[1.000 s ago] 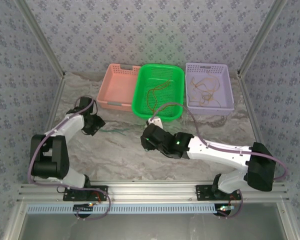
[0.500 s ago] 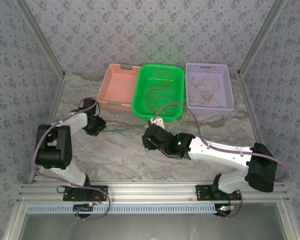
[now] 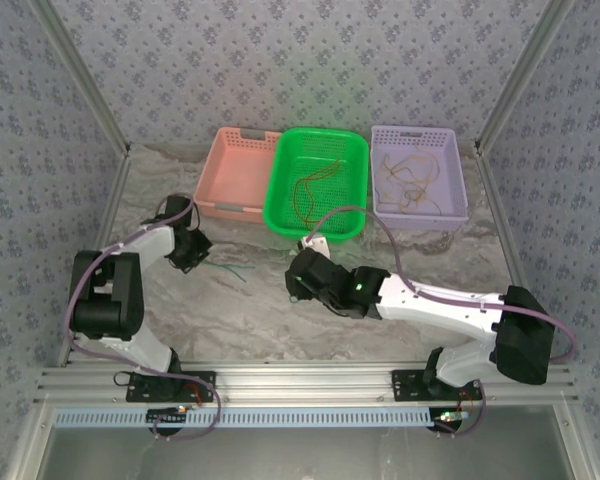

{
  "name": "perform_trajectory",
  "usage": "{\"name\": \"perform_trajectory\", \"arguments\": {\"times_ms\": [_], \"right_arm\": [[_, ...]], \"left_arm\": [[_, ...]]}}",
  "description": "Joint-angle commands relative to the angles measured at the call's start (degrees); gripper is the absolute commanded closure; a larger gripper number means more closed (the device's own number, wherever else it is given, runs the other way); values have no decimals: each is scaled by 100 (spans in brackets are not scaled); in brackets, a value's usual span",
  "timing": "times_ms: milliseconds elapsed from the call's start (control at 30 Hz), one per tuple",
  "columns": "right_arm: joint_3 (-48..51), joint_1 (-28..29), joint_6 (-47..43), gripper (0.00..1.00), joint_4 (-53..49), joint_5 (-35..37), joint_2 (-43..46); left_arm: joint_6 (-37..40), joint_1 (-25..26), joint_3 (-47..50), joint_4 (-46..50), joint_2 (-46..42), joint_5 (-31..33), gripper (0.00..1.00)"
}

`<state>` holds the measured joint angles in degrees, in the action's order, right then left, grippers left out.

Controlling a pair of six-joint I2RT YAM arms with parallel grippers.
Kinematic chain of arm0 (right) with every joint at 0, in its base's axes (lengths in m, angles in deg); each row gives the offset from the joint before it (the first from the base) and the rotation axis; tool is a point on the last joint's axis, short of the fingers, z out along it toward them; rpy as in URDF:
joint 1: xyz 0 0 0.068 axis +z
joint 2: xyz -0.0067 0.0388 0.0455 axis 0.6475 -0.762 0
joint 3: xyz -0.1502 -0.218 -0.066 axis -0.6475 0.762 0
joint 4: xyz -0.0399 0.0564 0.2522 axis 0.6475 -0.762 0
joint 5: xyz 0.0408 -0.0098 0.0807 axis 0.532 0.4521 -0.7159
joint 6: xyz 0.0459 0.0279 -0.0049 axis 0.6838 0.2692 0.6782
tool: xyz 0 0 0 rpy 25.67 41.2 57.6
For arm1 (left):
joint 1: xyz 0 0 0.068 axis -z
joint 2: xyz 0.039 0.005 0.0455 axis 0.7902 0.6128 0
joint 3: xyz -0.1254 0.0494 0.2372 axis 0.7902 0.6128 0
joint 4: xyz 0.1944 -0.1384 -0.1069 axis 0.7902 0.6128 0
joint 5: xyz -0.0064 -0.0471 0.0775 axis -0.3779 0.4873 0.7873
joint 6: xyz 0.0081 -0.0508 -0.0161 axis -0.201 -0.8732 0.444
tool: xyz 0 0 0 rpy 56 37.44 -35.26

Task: Untangle the cables

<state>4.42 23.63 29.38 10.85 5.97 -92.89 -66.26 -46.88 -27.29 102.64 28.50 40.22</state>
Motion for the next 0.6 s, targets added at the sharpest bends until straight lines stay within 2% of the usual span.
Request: {"name": "perform_trajectory", "arguments": {"times_ms": [0, 333, 567], "right_arm": [[106, -28, 84, 55, 56, 15, 79], [514, -8, 278, 56, 468, -216, 579], [1026, 10, 770, 55, 1248, -370, 1616]], "left_arm": [[2, 63, -39, 127, -515, 89, 100], [-409, 522, 231, 150, -2429, -191, 100], [-859, 1333, 560, -427, -3926, -81, 100]]}}
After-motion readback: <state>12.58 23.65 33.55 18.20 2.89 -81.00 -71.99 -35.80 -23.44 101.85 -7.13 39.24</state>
